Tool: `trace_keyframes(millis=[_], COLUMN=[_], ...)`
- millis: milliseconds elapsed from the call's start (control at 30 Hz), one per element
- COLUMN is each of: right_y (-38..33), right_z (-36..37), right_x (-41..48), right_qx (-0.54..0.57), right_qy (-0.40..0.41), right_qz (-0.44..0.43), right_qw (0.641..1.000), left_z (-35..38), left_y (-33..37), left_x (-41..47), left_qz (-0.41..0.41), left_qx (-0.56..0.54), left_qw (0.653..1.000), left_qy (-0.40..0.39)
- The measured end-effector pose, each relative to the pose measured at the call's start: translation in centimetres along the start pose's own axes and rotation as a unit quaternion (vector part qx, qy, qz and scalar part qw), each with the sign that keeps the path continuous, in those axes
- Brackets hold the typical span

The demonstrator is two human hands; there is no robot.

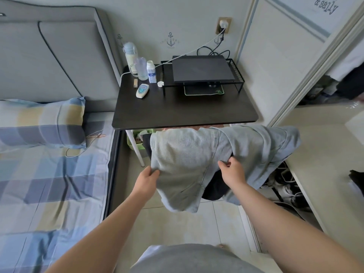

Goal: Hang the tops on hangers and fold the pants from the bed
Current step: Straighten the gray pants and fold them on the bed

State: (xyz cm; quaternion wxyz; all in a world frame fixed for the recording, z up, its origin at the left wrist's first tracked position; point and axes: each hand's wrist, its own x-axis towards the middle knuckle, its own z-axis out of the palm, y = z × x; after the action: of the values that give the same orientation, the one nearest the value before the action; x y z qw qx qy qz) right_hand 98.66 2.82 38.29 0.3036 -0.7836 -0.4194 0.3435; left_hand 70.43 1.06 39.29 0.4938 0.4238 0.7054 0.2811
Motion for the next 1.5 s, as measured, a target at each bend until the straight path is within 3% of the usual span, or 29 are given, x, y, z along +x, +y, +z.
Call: trace_keyframes(millis=[233,367,600,767,1033,1333,1500], right_y=[-1.2,-3.6,-14.6,-23.7,-38.1,-54.6,-63.2], right_z=[0.0,-1.5,-6.5,-9.6,-11.9,-10.5,-7.7], right_x=[-3.8,-5.3,-2.8,-3.1,-8.3,-17.3,-23.2], right_qx=[0.078,0.127,0.195,0.277,0.343,0.345,0.368], right_qy=[-0.002,0.043,0.093,0.036,-0.091,-0.102,-0.127], right_qz=[-0.056,-0.112,-0.142,-0.203,-0.330,-0.498,-0.552], right_qw=[0.995,0.985,0.966,0.939,0.875,0.789,0.737], left_z=[-1.6,-2.7,-4.9,-8.4,-19.2,-35.2,-46.8], left_y=[0.5,3.0,14.0,22.1,31.9,37.6,38.0], left_x=[-1.4,-1.9,-0.8,-0.9,-4.2,-11.3,-17.0], left_qz=[0.049,0.100,0.155,0.199,0.311,0.380,0.445], left_qx=[-0.017,-0.044,-0.130,-0.258,-0.318,-0.413,-0.366], left_qw=[0.998,0.993,0.977,0.944,0.893,0.815,0.797], left_qy=[0.031,0.041,0.073,0.049,0.070,0.143,0.179])
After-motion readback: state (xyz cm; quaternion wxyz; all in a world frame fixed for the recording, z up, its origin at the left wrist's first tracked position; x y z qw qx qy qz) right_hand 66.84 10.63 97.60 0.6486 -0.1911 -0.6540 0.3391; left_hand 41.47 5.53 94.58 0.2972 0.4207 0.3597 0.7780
